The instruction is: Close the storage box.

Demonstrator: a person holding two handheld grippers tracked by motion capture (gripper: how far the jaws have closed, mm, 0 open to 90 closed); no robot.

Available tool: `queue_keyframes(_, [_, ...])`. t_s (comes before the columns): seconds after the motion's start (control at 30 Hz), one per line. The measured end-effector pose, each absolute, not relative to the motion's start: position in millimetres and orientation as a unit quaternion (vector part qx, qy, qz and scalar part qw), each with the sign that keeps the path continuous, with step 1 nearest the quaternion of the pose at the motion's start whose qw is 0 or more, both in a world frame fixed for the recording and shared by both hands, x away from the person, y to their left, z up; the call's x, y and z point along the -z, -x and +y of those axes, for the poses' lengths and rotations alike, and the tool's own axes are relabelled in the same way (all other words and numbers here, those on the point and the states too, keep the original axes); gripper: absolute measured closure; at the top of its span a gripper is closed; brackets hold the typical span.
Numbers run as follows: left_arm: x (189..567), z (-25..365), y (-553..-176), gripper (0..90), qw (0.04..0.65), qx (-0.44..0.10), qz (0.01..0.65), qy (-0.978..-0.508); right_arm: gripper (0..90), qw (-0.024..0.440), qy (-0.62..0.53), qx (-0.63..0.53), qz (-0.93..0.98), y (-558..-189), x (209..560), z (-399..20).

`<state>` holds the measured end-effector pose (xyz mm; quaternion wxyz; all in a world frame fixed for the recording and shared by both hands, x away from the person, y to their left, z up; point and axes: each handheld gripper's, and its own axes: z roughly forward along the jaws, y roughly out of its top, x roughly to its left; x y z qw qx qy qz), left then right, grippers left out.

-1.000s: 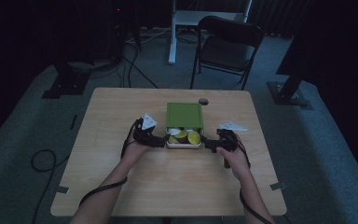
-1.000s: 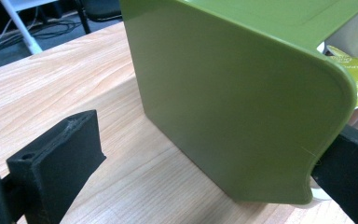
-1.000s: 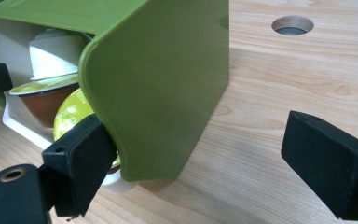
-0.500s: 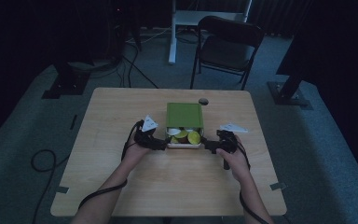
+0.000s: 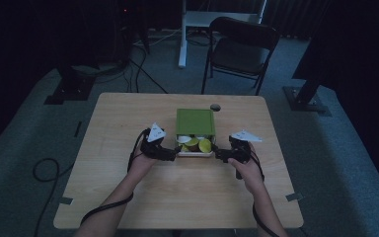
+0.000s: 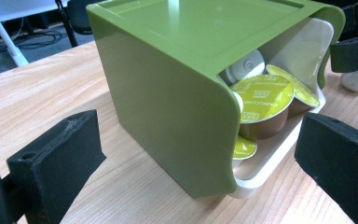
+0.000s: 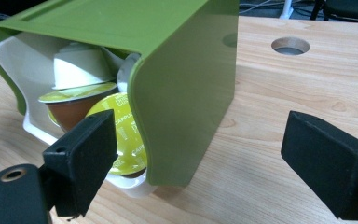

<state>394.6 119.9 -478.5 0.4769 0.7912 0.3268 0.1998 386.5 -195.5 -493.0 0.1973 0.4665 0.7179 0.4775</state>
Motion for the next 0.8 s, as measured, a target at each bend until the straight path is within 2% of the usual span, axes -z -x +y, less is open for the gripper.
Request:
queue_keyframes(0.6, [472.6,141.3,-377.9,0.8,0.478,-0.204,0.329,-0.788,10.3,0.204,-0.473,-0.484,0.707,-368.6,485.2,-211.9])
queue_keyframes(0.8, [471.9,150.4,-375.7,0.7,0.475,-0.209,0.332,-0.788,10.3,0.221,-0.471,-0.477,0.708,-362.3,485.1,-222.1])
